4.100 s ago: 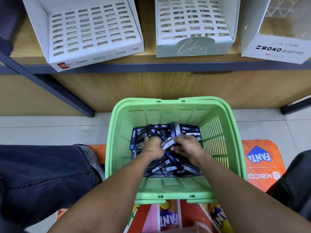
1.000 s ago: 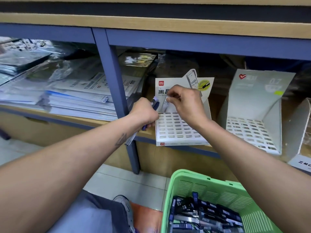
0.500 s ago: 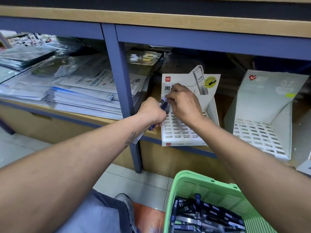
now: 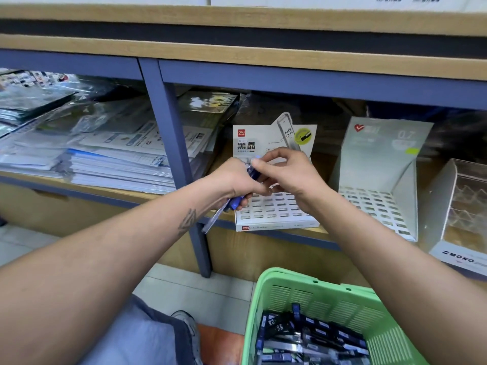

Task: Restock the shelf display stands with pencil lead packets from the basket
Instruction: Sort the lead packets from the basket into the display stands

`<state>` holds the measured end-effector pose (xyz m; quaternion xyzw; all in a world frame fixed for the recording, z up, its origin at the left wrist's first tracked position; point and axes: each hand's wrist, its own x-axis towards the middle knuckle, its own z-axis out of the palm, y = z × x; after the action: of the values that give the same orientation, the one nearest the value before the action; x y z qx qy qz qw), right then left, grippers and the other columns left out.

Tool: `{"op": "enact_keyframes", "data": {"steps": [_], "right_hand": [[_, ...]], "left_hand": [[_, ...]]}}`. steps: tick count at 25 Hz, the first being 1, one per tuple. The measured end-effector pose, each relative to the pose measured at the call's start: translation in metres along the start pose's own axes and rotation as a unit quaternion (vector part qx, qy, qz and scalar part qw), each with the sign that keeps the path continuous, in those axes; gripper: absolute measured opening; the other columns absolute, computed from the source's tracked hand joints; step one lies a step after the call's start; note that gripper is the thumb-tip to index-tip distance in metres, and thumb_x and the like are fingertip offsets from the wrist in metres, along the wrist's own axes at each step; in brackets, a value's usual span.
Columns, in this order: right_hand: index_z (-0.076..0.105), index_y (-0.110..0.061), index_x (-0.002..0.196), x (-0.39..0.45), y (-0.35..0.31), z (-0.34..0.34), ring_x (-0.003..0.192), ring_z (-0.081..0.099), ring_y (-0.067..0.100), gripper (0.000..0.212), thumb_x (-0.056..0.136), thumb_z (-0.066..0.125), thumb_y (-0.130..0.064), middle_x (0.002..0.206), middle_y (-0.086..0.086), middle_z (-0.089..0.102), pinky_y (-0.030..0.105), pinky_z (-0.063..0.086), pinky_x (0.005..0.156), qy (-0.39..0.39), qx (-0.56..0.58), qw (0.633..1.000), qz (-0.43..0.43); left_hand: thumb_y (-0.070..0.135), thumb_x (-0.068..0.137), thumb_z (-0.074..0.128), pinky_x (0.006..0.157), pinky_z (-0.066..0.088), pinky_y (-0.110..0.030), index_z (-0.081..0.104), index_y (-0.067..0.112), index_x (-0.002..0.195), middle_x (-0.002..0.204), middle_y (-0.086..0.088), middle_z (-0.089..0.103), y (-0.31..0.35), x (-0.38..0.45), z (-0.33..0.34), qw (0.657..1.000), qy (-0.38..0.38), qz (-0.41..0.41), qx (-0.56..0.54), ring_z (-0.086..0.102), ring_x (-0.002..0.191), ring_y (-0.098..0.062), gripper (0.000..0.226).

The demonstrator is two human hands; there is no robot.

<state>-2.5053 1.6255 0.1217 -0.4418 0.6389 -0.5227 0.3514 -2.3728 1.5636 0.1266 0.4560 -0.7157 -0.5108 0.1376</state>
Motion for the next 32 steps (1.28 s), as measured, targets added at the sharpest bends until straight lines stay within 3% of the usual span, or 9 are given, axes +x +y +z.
{"op": "enact_keyframes", "data": {"steps": [3, 7, 10, 13, 20, 23, 26, 28, 32], "right_hand": [[0.069, -0.003, 0.098, 0.005, 0.001, -0.003, 0.057, 0.064, 0.016, 0.028, 0.08, 0.085, -0.018, 0.075, 0.013, 0.073, 0.027, 0.054, 0.052, 0.038, 0.011, 0.999, 0.034], [0.073, 0.0, 0.083, 0.016, 0.011, -0.023, 0.051, 0.057, 0.016, 0.015, 0.084, 0.081, -0.013, 0.067, 0.013, 0.068, 0.022, 0.051, 0.05, 0.098, 0.069, 0.991, 0.054], [0.074, -0.003, 0.082, 0.02, 0.018, -0.027, 0.048, 0.052, 0.01, 0.014, 0.084, 0.081, -0.015, 0.066, 0.01, 0.068, 0.019, 0.047, 0.049, 0.103, 0.049, 0.992, 0.045], [0.073, -0.006, 0.089, 0.021, 0.019, -0.02, 0.054, 0.055, 0.01, 0.005, 0.086, 0.077, -0.007, 0.071, 0.007, 0.068, 0.02, 0.049, 0.056, 0.07, 0.046, 0.996, 0.037], [0.073, -0.009, 0.097, 0.019, 0.023, -0.002, 0.067, 0.063, 0.012, 0.009, 0.09, 0.071, -0.003, 0.082, 0.008, 0.071, 0.024, 0.051, 0.065, 0.004, 0.078, 0.997, -0.016], [0.068, -0.01, 0.112, 0.01, 0.026, -0.008, 0.084, 0.071, 0.02, 0.019, 0.094, 0.069, -0.015, 0.097, 0.009, 0.073, 0.034, 0.056, 0.076, -0.051, 0.116, 0.991, 0.037], [0.066, -0.004, 0.11, 0.001, 0.031, -0.012, 0.08, 0.073, 0.027, 0.022, 0.089, 0.07, 0.0, 0.092, 0.018, 0.073, 0.039, 0.062, 0.081, -0.109, 0.144, 0.98, 0.088], [0.071, -0.006, 0.106, 0.008, 0.033, -0.014, 0.078, 0.069, 0.023, 0.02, 0.089, 0.069, 0.004, 0.092, 0.014, 0.072, 0.029, 0.061, 0.073, -0.037, 0.129, 0.989, 0.066], [0.073, -0.018, 0.112, 0.024, 0.028, -0.021, 0.097, 0.063, 0.018, 0.026, 0.092, 0.066, -0.002, 0.11, -0.001, 0.067, 0.027, 0.055, 0.086, 0.092, -0.136, 0.985, -0.045]], "left_hand": [[0.012, 0.081, 0.079, 0.039, 0.04, -0.022, 0.064, 0.003, 0.092, 0.054, -0.009, 0.055, 0.003, 0.0, 0.003, 0.999, -0.025, -0.009, -0.029, 0.047, 0.039, -0.015, 0.021], [0.037, 0.083, 0.08, 0.043, 0.045, -0.024, 0.065, 0.002, 0.109, 0.075, -0.019, 0.071, -0.001, 0.007, -0.009, 0.99, -0.062, -0.038, -0.12, 0.054, 0.046, -0.019, 0.046], [0.03, 0.09, 0.074, 0.043, 0.045, -0.024, 0.065, -0.001, 0.106, 0.081, -0.021, 0.073, -0.004, 0.008, -0.014, 0.99, -0.062, -0.038, -0.123, 0.054, 0.045, -0.02, 0.036], [0.011, 0.087, 0.077, 0.042, 0.043, -0.025, 0.065, -0.001, 0.094, 0.085, -0.021, 0.073, -0.006, 0.008, -0.017, 0.995, -0.055, -0.037, -0.08, 0.052, 0.04, -0.018, 0.018], [-0.006, 0.076, 0.079, 0.041, 0.044, -0.025, 0.06, 0.002, 0.084, 0.066, -0.018, 0.065, 0.003, 0.011, -0.012, 0.989, 0.04, 0.001, -0.143, 0.054, 0.039, -0.019, 0.022], [-0.009, 0.076, 0.077, 0.04, 0.043, -0.024, 0.06, -0.001, 0.09, 0.061, -0.015, 0.064, 0.006, 0.012, -0.014, 0.978, 0.071, 0.002, -0.196, 0.053, 0.038, -0.018, 0.024], [-0.008, 0.077, 0.077, 0.039, 0.042, -0.023, 0.062, 0.0, 0.087, 0.07, -0.016, 0.067, 0.005, 0.014, -0.018, 0.967, 0.105, -0.011, -0.232, 0.053, 0.039, -0.018, 0.02], [-0.008, 0.081, 0.074, 0.038, 0.044, -0.022, 0.062, -0.002, 0.091, 0.068, -0.018, 0.066, 0.002, 0.015, -0.02, 0.969, 0.12, -0.028, -0.213, 0.053, 0.038, -0.017, 0.017], [-0.01, 0.083, 0.068, 0.046, 0.05, -0.027, 0.057, -0.006, 0.104, 0.063, -0.019, 0.065, -0.01, 0.023, -0.026, 0.974, 0.169, -0.075, -0.129, 0.057, 0.042, -0.022, 0.024]]}}
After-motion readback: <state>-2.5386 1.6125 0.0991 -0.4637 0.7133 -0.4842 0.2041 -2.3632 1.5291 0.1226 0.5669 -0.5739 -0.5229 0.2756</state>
